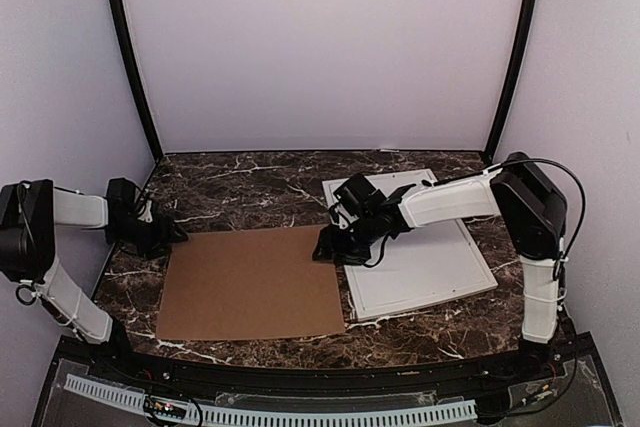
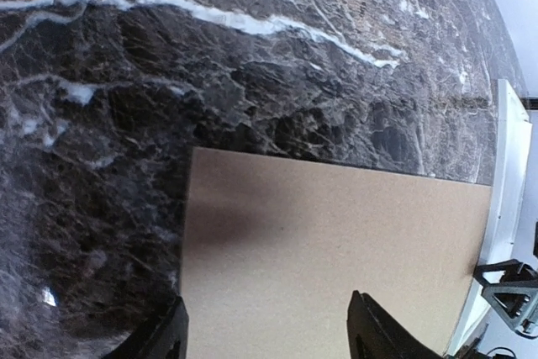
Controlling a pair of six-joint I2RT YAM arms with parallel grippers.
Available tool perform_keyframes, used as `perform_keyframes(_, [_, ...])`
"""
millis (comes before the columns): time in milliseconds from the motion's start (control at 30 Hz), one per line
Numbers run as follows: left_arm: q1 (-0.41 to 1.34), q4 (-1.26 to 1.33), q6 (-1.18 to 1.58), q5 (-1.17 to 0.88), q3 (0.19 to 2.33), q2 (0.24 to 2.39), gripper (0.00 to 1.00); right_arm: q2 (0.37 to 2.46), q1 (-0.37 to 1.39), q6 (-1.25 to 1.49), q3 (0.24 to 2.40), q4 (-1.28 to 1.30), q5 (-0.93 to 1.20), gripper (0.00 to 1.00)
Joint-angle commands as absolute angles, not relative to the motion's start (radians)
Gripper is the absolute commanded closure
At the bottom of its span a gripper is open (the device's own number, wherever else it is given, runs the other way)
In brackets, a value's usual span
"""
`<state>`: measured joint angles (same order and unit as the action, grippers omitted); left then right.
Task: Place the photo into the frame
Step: Adjust the backboard at the center of the board, then rotate the backboard at the center of the board.
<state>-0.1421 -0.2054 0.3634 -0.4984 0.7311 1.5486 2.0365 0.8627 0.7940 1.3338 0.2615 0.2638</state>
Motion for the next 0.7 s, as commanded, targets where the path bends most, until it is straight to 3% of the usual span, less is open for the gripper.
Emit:
perform_keyframes(0, [-0.094,-0.281,0.403,-0.832,0.695,1.472,0.34,2.125,0.888,0.750,1.356,0.160,0.306,0.42])
perform_keyframes(233, [-0.094,-0.247,0.427,-0.904,0.696,1.365,0.35,2.122,0.890,0.735,1.347,0.173,0.311,0.43])
perform_keyframes(367, [-0.094,-0.393,0.387,-0.727,0.723,1.305,0.34,2.113,0.888,0.717,1.356,0.200,0.291,0.43])
perform_keyframes(467, [-0.094,-0.481,0.357,-0.500,0.739,1.272,0.22,2.108,0.890,0.700,1.375,0.226,0.269,0.43])
perform_keyframes(667, [-0.097,-0.566,0.358,-0.396,0.756,1.304,0.09,2.084,0.890,0.672,1.376,0.254,0.230,0.41])
